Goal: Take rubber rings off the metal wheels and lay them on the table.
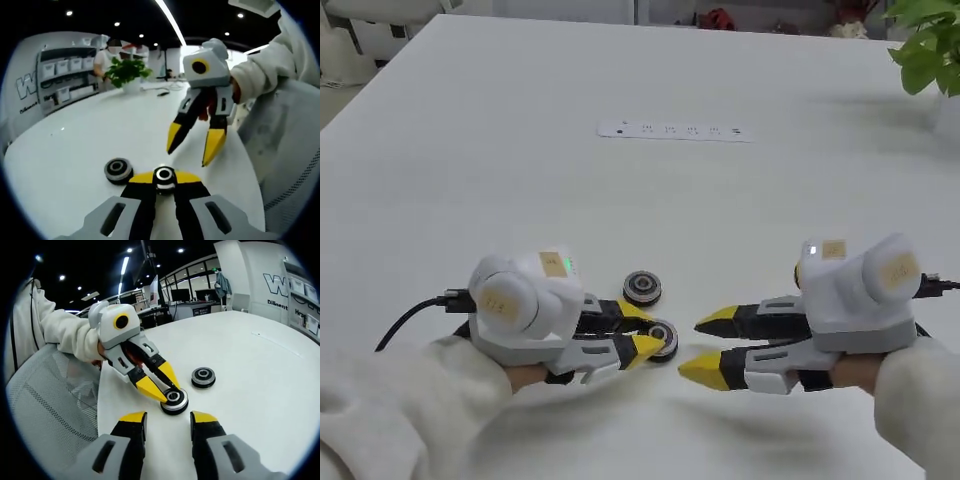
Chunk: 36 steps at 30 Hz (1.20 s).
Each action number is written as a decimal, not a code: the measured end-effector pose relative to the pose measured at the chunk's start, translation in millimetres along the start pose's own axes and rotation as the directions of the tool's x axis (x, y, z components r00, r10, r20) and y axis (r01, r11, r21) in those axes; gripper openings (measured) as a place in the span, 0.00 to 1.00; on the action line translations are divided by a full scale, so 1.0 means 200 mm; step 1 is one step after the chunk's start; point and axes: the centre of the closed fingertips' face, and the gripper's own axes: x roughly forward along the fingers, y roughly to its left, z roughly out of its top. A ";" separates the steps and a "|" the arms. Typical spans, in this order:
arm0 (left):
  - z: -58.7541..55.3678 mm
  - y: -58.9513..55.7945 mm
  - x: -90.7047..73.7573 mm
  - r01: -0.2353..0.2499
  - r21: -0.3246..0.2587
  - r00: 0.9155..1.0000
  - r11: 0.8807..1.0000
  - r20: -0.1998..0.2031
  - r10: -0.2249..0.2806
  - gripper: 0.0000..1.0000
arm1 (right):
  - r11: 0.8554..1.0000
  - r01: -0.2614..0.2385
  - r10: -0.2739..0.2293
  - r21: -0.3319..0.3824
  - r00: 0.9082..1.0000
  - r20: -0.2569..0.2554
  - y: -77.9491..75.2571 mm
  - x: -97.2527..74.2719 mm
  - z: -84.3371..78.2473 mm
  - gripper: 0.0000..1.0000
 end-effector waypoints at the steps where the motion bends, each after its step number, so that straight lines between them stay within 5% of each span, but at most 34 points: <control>1: 0.00 -0.01 0.00 0.000 0.013 1.000 1.000 0.000 0.000 0.14 | 1.000 -0.003 0.003 0.001 1.000 -0.001 0.01 0.00 0.00 0.31; 14: -0.03 -0.12 -0.06 0.049 0.018 0.999 0.999 -0.008 -0.049 0.14 | 0.997 -0.059 0.055 -0.052 0.994 -0.091 0.11 0.07 -0.08 0.28; 28: -0.04 -0.20 -0.07 0.075 0.028 0.997 0.997 -0.028 -0.074 0.13 | 0.994 -0.067 0.058 -0.088 0.992 -0.108 0.15 0.08 -0.09 0.25; 36: -0.04 -0.20 -0.08 0.082 0.038 0.996 0.996 -0.023 -0.081 0.13 | 0.992 -0.078 0.067 -0.097 0.992 -0.107 0.16 0.09 -0.09 0.23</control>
